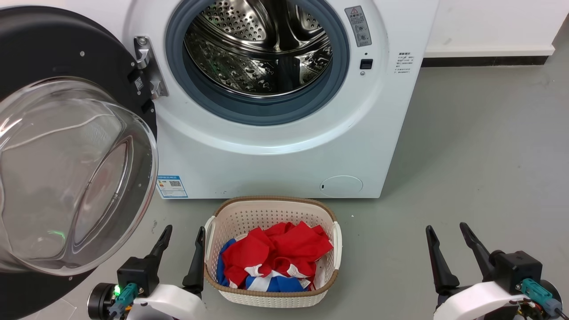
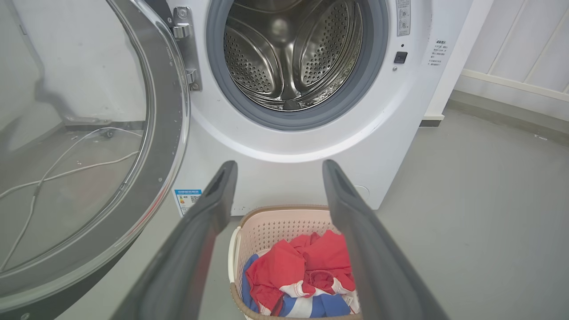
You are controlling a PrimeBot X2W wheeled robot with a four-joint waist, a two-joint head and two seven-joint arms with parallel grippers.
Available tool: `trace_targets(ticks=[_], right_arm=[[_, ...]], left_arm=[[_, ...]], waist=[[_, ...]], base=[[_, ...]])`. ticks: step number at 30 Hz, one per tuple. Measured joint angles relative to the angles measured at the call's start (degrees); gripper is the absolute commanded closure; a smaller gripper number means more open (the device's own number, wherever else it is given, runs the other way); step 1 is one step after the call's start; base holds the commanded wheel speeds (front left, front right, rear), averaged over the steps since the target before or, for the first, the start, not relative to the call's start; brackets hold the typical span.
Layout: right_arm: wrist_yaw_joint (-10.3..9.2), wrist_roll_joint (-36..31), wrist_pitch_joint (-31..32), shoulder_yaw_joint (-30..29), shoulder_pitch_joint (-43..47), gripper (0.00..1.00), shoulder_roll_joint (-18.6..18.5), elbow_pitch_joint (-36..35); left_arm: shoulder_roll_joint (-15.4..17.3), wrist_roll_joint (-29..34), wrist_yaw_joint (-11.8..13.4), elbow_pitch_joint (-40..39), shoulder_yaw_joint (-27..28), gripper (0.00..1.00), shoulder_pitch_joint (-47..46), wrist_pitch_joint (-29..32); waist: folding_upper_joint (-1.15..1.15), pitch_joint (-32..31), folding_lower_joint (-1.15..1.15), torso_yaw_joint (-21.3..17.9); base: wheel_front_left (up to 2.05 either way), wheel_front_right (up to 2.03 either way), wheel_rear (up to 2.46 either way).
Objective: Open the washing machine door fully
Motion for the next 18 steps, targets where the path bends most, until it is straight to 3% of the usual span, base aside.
trace_targets(ticks=[5, 6, 10, 18], right_arm=[[0.0, 0.0, -0.2, 0.0, -0.2, 0.0, 0.0, 0.2], [0.0, 0.0, -0.2, 0.0, -0.1, 1.0, 0.0, 0.3], [0.0, 0.7, -0.1, 0.0, 1.3, 1.0, 0.0, 2.1], [0.0, 10.1, 0.6, -0.1, 1.2, 1.0, -0.2, 3.1]], left_arm=[[0.2, -0.4, 0.1, 0.0, -0.1, 0.0, 0.0, 0.0], [0.2, -0.4, 0.2, 0.1, -0.1, 1.0, 0.0, 0.0], [-0.2, -0.9, 0.3, 1.9, -0.2, 1.0, 1.2, 0.4], [-1.0, -9.1, -0.2, 2.0, 1.6, 1.0, 1.2, 2.7]], waist=[[0.0, 0.2, 0.0, -0.1], [0.0, 0.3, 0.0, -0.1], [0.0, 0.3, 0.0, -0.1], [0.0, 0.3, 0.0, 0.0]], base=[[0.0, 0.0, 0.0], [0.0, 0.0, 0.0], [0.0, 0.0, 0.0], [0.0, 0.0, 0.0]])
